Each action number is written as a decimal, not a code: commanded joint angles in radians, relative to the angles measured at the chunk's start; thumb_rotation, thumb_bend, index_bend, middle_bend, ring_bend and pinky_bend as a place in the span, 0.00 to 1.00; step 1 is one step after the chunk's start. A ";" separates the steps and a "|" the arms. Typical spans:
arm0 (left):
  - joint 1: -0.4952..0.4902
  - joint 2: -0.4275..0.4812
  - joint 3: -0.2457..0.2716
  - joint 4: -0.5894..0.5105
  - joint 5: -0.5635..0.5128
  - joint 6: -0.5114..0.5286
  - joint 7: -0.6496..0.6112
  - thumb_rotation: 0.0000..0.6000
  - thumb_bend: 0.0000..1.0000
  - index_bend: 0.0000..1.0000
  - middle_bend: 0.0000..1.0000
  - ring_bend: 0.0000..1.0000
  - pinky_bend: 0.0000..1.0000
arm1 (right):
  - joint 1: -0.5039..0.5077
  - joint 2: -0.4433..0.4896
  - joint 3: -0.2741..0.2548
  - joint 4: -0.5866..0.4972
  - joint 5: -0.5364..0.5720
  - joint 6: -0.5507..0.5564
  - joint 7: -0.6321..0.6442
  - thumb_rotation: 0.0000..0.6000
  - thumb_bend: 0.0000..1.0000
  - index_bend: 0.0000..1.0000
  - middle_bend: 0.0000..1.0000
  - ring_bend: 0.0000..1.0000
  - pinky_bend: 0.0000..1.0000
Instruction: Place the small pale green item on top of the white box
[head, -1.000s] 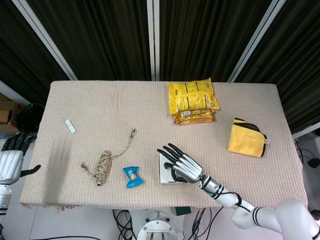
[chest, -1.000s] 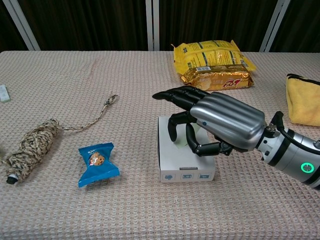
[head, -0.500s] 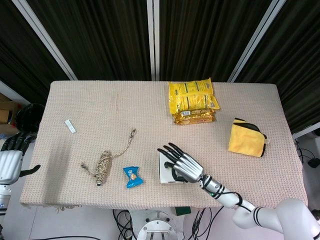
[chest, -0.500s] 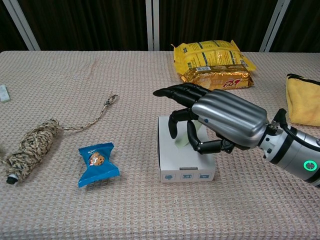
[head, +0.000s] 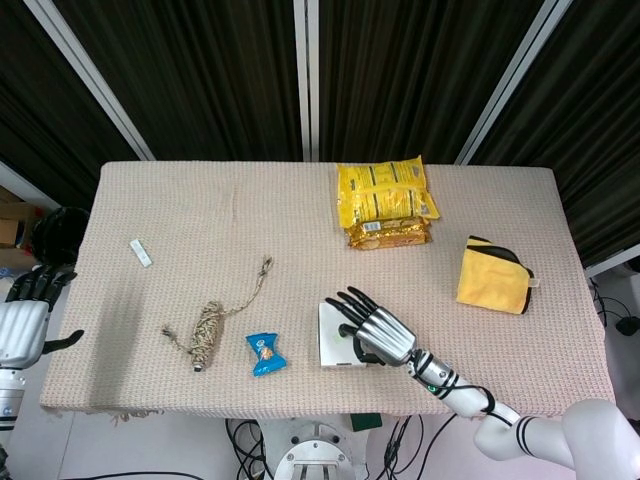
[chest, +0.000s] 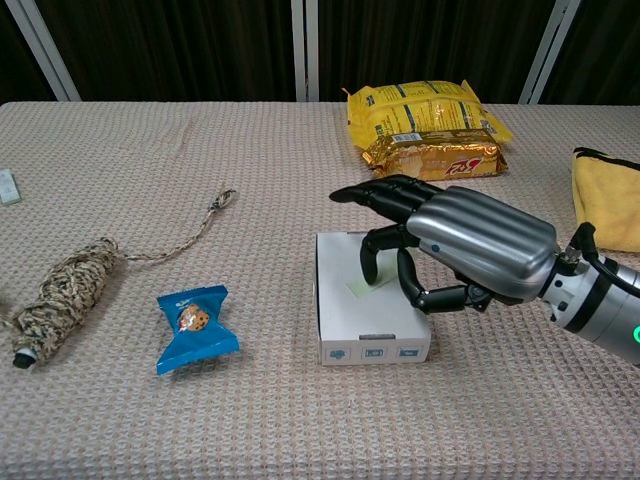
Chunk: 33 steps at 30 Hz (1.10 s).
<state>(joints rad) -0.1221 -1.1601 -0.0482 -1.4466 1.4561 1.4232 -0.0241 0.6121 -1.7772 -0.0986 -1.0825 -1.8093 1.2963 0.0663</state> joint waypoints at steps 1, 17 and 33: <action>0.000 0.000 0.000 -0.001 0.000 -0.001 0.000 1.00 0.06 0.20 0.12 0.08 0.14 | -0.003 -0.003 -0.002 0.007 0.004 -0.005 0.000 0.54 0.93 0.46 0.00 0.00 0.00; 0.002 0.003 0.000 0.002 0.001 0.004 -0.005 1.00 0.06 0.20 0.12 0.08 0.14 | -0.023 0.020 0.013 -0.008 -0.011 0.072 0.014 0.54 0.92 0.45 0.00 0.00 0.00; 0.007 -0.006 0.004 0.010 0.027 0.031 -0.016 1.00 0.06 0.19 0.12 0.08 0.14 | -0.272 0.364 0.123 -0.167 0.335 0.143 -0.304 0.53 0.13 0.00 0.00 0.00 0.00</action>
<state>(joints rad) -0.1153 -1.1659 -0.0440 -1.4375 1.4823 1.4536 -0.0400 0.4086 -1.5031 -0.0125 -1.1896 -1.5845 1.4664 -0.1524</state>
